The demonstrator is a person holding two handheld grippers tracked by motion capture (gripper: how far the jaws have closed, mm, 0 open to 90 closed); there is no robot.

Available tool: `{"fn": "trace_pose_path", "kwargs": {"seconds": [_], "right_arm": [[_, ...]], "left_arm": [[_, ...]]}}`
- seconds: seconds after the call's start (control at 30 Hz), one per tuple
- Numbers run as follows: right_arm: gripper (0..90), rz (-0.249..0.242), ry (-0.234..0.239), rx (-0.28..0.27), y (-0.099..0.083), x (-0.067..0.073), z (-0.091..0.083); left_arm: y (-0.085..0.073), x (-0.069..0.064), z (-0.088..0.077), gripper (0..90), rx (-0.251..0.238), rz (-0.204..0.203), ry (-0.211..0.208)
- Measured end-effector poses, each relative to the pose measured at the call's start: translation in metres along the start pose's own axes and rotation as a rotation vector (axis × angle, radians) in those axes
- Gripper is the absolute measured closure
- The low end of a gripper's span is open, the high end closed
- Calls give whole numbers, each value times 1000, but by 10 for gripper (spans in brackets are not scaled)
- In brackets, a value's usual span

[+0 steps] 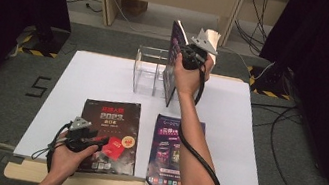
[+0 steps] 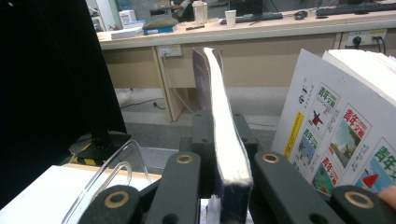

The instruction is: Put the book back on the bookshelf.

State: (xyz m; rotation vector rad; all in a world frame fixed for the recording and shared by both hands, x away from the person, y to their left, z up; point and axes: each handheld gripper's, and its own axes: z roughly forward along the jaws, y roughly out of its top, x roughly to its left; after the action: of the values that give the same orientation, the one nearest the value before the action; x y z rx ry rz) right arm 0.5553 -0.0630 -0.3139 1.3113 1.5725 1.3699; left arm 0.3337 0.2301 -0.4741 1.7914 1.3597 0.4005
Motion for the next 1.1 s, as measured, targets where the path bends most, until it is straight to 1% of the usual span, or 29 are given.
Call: {"fn": "trace_pose_path", "kwargs": {"seconds": [0.1,0.23,0.27,0.53,0.7,0.87,0.97,1.07,1.1], "right_arm": [[845,-3,-4,1,0,0,1],[842,-23,-11,5,-4,0,0],[842,-22,-5,8,-4,0,-1],[817,-17,19,50,-6,-3,-8],[802,-25,14,69,-6,-7,-14],[778,-12,9,90,-6,-11,-20],[768,-8,3,109,-4,-8,-24],[768,-6,-4,128,-3,-7,-24],[770,3,-4,142,-2,-8,-24]], "left_arm": [[0,0,0,431,-1,2,0],[0,0,0,430,-2,1,-1],[0,0,-1,430,-1,2,0],[0,-1,0,430,0,4,-2],[-1,-2,0,429,2,6,-4],[-1,-2,1,429,3,6,-4],[-1,-3,1,430,5,7,-5],[-1,-4,1,429,4,8,-7],[-1,-4,0,430,3,10,-6]]}}
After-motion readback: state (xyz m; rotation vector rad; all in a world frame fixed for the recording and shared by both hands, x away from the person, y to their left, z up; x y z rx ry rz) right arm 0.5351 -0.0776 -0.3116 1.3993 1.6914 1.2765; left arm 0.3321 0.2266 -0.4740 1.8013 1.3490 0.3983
